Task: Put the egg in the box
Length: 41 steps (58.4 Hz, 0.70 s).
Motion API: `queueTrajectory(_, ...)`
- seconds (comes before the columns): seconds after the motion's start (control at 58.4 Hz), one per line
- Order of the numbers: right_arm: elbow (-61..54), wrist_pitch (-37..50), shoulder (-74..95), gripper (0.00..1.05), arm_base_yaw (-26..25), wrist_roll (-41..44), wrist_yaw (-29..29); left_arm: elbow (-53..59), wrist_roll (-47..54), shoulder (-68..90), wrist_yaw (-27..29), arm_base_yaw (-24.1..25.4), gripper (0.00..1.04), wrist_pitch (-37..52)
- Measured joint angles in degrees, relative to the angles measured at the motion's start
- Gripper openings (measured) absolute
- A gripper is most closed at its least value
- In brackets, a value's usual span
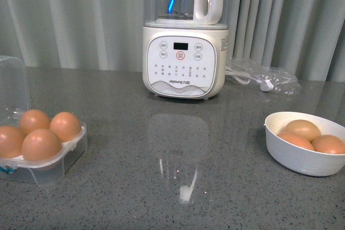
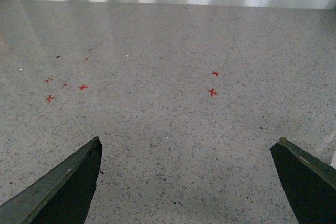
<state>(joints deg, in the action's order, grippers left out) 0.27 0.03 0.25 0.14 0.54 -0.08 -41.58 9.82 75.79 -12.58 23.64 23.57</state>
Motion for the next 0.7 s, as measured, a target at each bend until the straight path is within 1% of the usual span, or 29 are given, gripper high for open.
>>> queueTrajectory(0.189,0.0,0.0,0.0,0.98,0.0,0.0,0.0,0.0,-0.5,1.0,1.0,-3.5,0.98,0.5)
queueTrajectory(0.394,0.0,0.0,0.0,0.98,0.0,0.0,0.0,0.0,-3.8,0.7,0.0,-7.2,0.98,-0.2)
queueTrajectory(0.703,0.0,0.0,0.0,0.98,0.0,0.0,0.0,1.6,-8.3,-3.2,-1.8,-12.7,0.98,-3.4)
